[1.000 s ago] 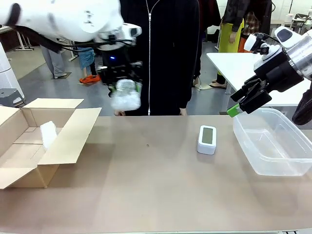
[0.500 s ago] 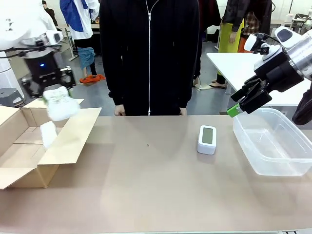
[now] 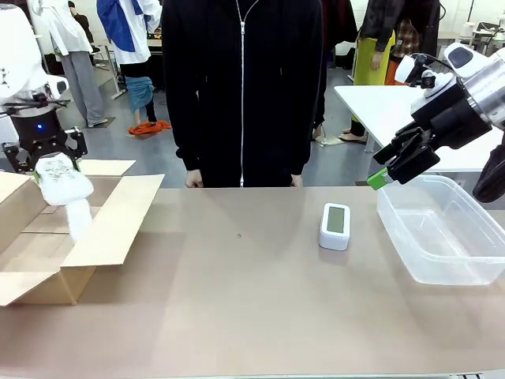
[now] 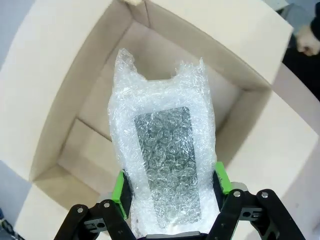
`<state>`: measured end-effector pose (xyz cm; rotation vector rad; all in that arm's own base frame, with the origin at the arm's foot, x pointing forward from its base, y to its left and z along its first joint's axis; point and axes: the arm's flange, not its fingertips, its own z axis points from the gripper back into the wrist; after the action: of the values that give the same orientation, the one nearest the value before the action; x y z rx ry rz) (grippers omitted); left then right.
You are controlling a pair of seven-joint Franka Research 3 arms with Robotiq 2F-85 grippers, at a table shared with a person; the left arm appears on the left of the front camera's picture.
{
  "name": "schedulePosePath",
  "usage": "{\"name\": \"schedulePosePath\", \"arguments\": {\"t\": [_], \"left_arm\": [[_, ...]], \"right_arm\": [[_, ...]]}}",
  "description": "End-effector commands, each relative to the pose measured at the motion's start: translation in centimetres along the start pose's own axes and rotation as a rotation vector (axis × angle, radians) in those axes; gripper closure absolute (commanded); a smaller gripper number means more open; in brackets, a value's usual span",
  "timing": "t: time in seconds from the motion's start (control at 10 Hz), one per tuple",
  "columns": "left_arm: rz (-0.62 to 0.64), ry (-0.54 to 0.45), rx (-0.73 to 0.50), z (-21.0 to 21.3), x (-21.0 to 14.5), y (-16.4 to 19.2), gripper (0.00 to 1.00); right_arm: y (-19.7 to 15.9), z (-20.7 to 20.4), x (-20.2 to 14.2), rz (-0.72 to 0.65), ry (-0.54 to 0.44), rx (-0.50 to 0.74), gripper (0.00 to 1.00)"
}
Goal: Separate and place wrapped and unwrapped clocks.
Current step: If the picked Digital clock is wrapped, place it in the Package Box ; if not, place it in the Organizing box.
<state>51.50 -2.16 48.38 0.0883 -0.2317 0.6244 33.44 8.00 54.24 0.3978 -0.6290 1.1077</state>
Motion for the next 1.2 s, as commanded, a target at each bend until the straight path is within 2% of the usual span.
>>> {"name": "schedulePosePath", "arguments": {"t": [0.0,0.3,0.5,0.6,1.1], "left_arm": [[0.001,-0.029,0.039,-2.0,2.1,-0.8,0.22],[0.106,0.030,0.123,-5.9,2.8,0.3,0.22],[0.115,0.030,0.122,-6.8,2.7,0.7,0.22],[0.117,0.053,0.137,-7.3,2.6,0.7,0.00],[0.105,0.063,0.116,-6.4,2.7,0.9,0.00]], "right_arm": [[-0.3,-0.1,0.2,0.010,-0.027,0.026,0.00],[-0.3,-0.1,0.2,0.010,-0.027,0.026,0.00],[-0.3,-0.1,0.2,0.010,-0.027,0.026,0.00],[-0.3,-0.1,0.2,0.010,-0.027,0.026,0.00],[-0.3,-0.1,0.2,0.010,-0.027,0.026,0.00]]}}
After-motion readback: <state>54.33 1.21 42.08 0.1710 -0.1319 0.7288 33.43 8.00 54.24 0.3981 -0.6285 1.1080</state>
